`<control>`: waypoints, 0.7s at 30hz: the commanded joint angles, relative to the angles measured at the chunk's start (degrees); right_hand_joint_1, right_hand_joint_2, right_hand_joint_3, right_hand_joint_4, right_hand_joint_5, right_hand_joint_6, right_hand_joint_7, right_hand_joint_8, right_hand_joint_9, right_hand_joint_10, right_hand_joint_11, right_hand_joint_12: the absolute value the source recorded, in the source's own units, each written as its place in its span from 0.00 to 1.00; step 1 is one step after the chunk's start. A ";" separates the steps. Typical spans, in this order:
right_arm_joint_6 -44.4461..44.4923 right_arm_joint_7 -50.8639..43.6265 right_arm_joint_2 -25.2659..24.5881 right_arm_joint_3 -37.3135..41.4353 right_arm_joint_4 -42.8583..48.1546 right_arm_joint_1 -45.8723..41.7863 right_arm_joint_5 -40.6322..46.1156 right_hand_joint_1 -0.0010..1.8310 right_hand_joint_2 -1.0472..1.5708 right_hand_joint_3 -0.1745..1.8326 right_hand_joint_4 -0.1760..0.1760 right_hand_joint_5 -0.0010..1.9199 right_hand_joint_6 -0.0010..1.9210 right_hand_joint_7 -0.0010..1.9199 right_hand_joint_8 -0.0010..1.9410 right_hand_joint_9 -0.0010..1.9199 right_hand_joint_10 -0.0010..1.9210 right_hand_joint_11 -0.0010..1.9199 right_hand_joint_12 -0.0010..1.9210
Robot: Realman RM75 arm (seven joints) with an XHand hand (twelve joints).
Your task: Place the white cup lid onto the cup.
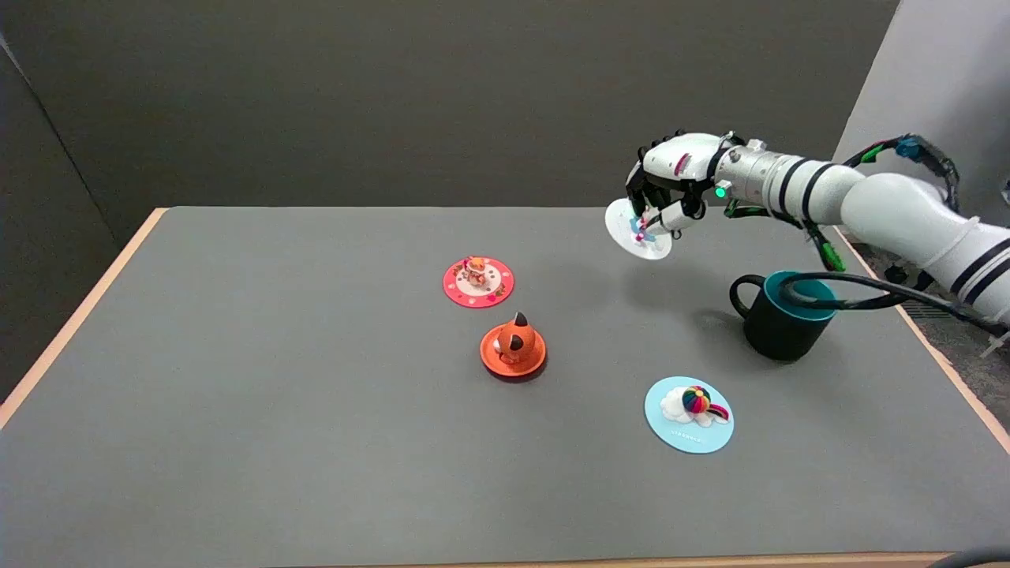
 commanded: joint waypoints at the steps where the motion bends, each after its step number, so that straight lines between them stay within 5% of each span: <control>1: -11.34 5.11 4.77 2.77 -3.76 2.84 -6.20 0.66 0.79 0.20 0.45 0.48 0.52 0.50 0.62 0.44 0.54 0.35 0.43; 21: -18.99 9.35 8.87 5.08 -6.33 3.24 -10.50 0.66 0.79 0.20 0.46 0.48 0.52 0.51 0.60 0.44 0.54 0.35 0.44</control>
